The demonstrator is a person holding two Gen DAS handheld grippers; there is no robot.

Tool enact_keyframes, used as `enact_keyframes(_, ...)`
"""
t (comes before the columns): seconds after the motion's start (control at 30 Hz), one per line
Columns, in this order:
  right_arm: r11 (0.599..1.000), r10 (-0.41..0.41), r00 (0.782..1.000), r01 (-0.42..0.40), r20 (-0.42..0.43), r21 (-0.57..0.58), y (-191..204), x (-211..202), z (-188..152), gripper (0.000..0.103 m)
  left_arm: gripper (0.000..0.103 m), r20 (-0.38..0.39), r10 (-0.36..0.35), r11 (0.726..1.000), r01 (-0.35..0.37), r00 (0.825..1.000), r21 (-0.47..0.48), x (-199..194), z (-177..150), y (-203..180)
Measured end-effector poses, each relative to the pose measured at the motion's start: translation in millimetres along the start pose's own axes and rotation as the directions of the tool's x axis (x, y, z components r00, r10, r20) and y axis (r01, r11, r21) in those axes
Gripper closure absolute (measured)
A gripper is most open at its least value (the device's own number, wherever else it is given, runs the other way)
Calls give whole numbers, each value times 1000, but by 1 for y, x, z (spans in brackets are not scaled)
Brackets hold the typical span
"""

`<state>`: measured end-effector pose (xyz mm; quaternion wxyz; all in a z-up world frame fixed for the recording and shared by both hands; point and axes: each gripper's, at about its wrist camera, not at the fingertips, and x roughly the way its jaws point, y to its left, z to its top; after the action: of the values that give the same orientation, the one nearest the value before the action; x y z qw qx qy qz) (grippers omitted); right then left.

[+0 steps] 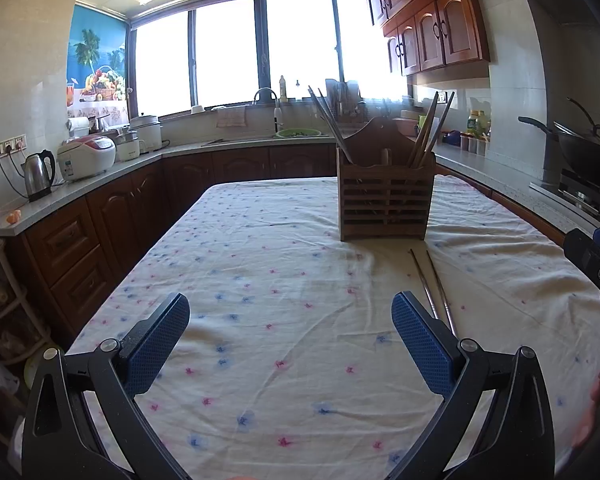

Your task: Organize utensils

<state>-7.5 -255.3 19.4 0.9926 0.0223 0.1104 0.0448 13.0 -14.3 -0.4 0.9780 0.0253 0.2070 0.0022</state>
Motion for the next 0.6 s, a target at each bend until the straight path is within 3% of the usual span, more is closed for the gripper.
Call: enact_keyframes(0.6,1000,1,1000,-1,1,2,2,-1,0,0,0,-2,-3,1000,3,1000,-2,1,0,0)
